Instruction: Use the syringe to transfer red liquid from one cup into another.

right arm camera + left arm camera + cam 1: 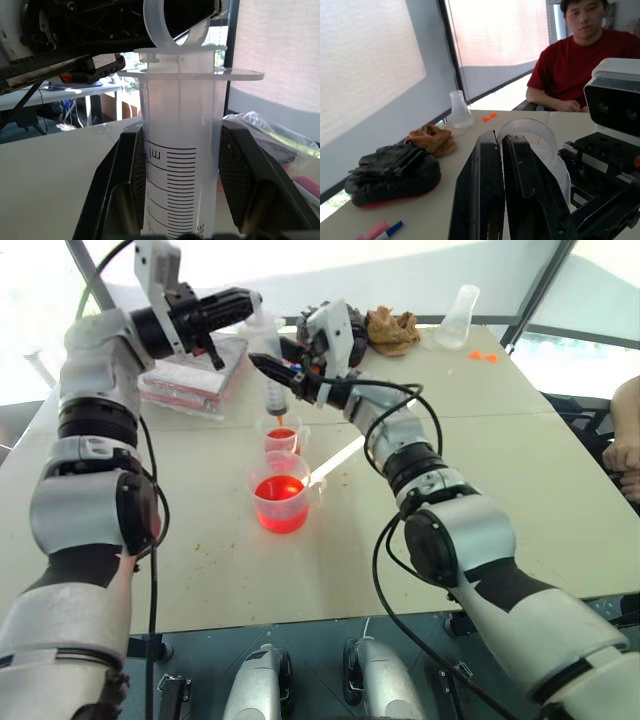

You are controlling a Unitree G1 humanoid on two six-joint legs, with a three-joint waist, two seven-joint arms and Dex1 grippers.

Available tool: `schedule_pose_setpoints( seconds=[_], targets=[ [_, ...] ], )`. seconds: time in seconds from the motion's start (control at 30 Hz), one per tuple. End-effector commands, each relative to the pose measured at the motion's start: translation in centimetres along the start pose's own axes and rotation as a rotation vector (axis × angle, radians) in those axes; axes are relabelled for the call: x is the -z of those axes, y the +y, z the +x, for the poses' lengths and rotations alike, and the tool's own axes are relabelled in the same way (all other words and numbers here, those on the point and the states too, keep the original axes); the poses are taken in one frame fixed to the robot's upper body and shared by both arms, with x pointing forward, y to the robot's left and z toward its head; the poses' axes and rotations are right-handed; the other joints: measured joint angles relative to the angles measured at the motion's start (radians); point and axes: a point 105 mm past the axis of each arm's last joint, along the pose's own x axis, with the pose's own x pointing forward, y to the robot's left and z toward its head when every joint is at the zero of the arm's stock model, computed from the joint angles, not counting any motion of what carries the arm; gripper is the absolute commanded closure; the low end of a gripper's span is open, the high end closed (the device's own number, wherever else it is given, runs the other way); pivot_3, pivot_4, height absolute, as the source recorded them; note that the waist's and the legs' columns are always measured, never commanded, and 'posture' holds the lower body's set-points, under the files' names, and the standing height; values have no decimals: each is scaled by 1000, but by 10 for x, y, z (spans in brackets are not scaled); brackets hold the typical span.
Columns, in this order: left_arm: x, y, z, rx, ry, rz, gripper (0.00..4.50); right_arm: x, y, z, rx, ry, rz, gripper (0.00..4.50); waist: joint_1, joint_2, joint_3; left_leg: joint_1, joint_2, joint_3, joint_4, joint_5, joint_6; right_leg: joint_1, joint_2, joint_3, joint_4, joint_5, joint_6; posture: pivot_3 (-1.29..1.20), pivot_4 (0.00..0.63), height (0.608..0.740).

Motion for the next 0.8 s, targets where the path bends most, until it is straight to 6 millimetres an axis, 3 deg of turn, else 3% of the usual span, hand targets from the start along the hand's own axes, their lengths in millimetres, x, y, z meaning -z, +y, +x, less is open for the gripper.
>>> schedule_pose_setpoints(
  seconds=[0.03, 0.17, 0.33, 0.43, 0.6, 0.73, 0.8],
  targets=[
    [-3, 0, 0, 7, -16, -49, 4491, -74, 2, 13, -14, -223, -105, 2978, 0, 0, 0, 0, 0, 0, 0, 0, 0, 0, 0, 0, 0, 0, 0, 0, 150, 740],
    [-19, 2, -7, 15, -65, -72, 4491, -67, 3, 12, -11, -206, -97, 2978, 0, 0, 0, 0, 0, 0, 0, 0, 0, 0, 0, 0, 0, 0, 0, 0, 150, 740],
    [-17, -1, -27, 65, -15, -92, 3186, -62, 2, 11, -4, -199, -87, 2978, -2, 0, 0, 0, 0, 0, 0, 1, -2, 0, 0, 0, 0, 0, 0, 0, 150, 740],
    [-12, 6, -41, -10, 45, -15, 2587, -63, 1, 10, 1, -204, -89, 2978, -2, 0, 0, 0, 1, -1, 0, 3, -4, 0, 0, 0, 0, 0, 0, 0, 150, 740],
    [-26, 7, -69, -62, 21, -19, 2587, -72, -7, 4, 9, -208, -74, 2978, -1, 0, 0, 0, 1, -1, 0, 3, -4, 0, 0, 1, 1, 0, 0, 0, 150, 740],
    [-19, -16, -93, -97, 64, -22, 2587, -88, -34, -19, 44, -87, -1, 2978, 4, 0, 0, 0, 2, -1, -1, 3, -4, 0, -1, 2, 1, 0, 0, 0, 150, 740],
    [-15, -32, -99, -115, 67, -55, 2587, -85, -48, -41, 67, 67, 32, 2978, 13, 0, 0, 0, 1, -3, 0, 2, -4, 2, -2, 3, 1, 0, 0, 0, 150, 740]
  ],
)
